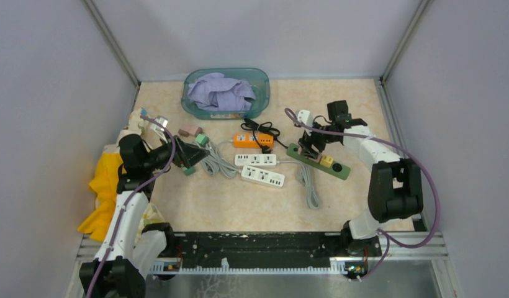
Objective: Pull the plug off the socket
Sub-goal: Remove the plug from the socket.
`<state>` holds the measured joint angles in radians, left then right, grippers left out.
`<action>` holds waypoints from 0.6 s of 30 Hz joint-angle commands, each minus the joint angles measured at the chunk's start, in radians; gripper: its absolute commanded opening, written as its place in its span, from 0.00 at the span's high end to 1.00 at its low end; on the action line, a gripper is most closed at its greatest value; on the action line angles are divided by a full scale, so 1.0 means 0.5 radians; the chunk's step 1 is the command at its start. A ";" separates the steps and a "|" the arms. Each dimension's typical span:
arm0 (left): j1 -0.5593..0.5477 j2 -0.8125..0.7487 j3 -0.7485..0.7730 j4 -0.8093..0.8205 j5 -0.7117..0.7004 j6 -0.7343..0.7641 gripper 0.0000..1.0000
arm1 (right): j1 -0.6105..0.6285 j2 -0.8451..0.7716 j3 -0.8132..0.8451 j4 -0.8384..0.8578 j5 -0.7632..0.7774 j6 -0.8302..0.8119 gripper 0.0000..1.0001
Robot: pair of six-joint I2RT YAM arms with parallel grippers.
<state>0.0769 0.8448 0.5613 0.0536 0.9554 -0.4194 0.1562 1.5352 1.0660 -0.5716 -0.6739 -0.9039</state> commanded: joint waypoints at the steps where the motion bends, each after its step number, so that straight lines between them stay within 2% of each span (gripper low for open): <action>1: 0.017 -0.027 -0.015 0.080 0.056 -0.002 0.00 | 0.068 0.049 0.056 0.082 0.178 0.072 0.34; 10: 0.018 -0.028 -0.014 0.087 0.062 -0.008 0.00 | 0.127 0.158 0.090 0.051 0.296 0.082 0.46; 18: 0.018 -0.029 -0.018 0.095 0.071 -0.013 0.00 | 0.142 0.176 0.107 0.045 0.350 0.079 0.65</action>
<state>0.0769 0.8448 0.5613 0.0692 0.9627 -0.4263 0.2161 1.6173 1.0679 -0.5621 -0.5144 -0.8703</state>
